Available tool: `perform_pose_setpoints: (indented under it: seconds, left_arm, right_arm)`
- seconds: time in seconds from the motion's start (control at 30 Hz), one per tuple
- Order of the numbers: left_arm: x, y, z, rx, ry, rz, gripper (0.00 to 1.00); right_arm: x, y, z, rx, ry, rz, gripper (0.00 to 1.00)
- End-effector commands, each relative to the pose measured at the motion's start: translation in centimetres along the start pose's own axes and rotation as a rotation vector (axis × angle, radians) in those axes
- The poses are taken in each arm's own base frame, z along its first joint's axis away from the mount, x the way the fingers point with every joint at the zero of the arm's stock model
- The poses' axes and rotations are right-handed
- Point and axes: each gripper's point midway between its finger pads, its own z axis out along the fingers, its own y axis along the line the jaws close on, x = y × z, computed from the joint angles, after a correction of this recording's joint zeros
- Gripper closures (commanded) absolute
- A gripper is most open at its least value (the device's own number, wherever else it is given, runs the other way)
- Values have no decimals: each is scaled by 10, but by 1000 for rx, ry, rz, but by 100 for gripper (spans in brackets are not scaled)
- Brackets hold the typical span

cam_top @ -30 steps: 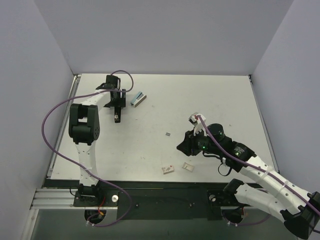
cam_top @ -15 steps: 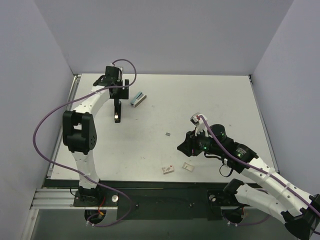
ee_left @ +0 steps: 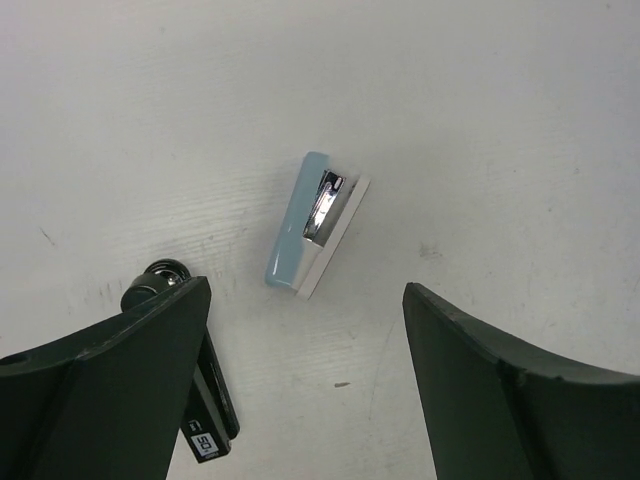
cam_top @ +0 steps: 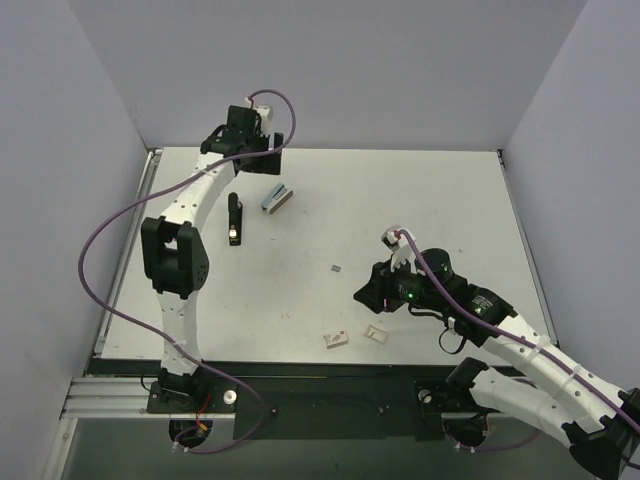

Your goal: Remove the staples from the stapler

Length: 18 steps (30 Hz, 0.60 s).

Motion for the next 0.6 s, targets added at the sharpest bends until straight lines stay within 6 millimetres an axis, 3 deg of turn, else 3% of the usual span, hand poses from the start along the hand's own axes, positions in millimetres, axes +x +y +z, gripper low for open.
perform_pose_setpoints:
  seconds: [0.0,0.2,0.57]
  left_arm:
    - [17,-5,25,5,74,22,12]
    - [36,-3,58,-26,122,40,15]
    - [46,12,86,-91,153,102,21]
  right_arm:
    - [-9,0,-1,13,-26,2,66]
    - [-7,-3,3,24,-1,-9,66]
    - [-2,-10,11,46,30,-26,66]
